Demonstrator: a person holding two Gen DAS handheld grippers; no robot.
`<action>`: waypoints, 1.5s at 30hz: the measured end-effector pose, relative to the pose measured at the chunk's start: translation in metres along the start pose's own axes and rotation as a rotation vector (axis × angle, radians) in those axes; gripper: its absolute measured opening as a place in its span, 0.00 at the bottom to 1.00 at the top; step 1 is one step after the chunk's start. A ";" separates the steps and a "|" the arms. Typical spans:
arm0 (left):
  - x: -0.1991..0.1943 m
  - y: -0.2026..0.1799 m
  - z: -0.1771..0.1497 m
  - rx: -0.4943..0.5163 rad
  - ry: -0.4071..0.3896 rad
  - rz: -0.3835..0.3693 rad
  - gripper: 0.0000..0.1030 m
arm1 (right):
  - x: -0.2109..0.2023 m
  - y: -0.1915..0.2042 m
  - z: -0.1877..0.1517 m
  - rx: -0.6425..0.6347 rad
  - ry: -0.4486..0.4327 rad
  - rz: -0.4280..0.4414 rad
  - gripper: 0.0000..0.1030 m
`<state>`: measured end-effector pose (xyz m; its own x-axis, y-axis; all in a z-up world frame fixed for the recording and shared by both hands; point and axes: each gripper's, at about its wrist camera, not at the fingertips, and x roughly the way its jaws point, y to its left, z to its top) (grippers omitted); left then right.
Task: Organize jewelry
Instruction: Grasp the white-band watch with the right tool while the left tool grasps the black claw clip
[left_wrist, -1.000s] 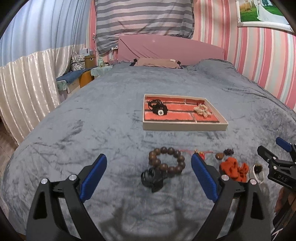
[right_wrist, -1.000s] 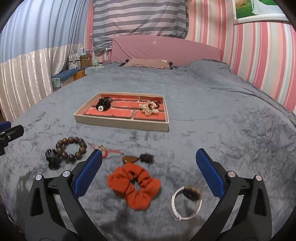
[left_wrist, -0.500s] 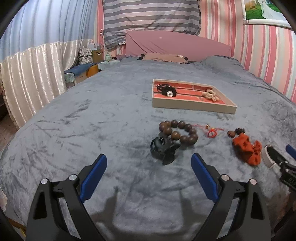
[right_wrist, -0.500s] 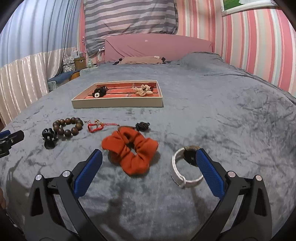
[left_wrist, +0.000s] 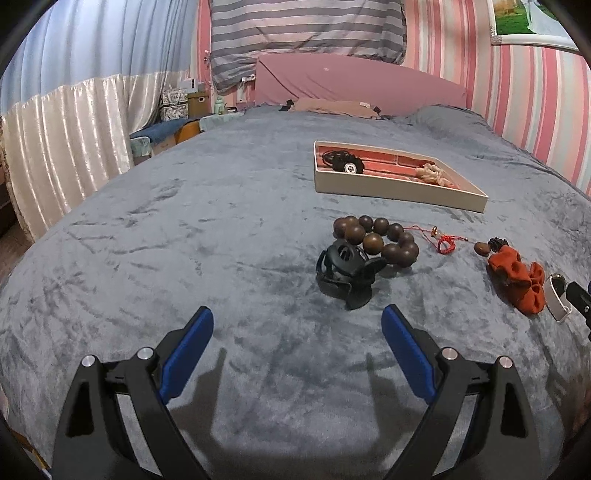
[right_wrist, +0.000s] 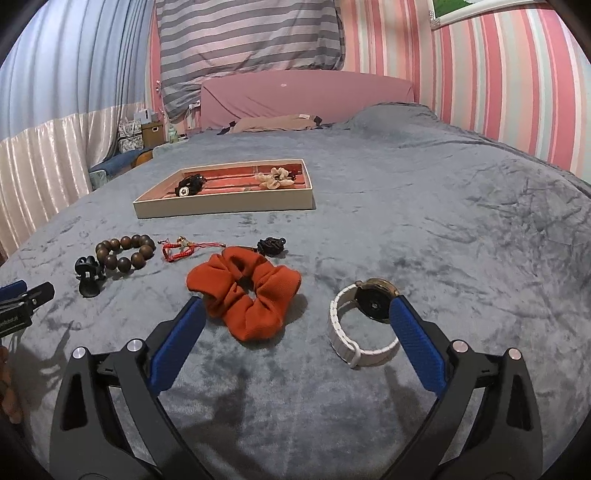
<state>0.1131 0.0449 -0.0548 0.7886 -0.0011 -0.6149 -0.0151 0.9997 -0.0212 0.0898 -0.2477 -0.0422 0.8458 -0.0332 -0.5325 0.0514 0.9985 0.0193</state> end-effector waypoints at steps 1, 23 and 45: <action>0.001 -0.001 0.002 0.004 -0.002 0.000 0.88 | 0.002 0.001 0.002 -0.002 0.001 0.000 0.91; 0.035 -0.020 0.019 0.071 0.074 -0.040 0.88 | 0.035 -0.021 0.003 0.014 0.124 -0.059 0.49; 0.086 -0.020 0.034 0.020 0.193 -0.078 0.88 | 0.079 -0.029 0.001 0.022 0.280 -0.045 0.13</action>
<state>0.2021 0.0260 -0.0810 0.6545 -0.0813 -0.7516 0.0552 0.9967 -0.0598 0.1555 -0.2791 -0.0836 0.6629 -0.0611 -0.7462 0.0996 0.9950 0.0070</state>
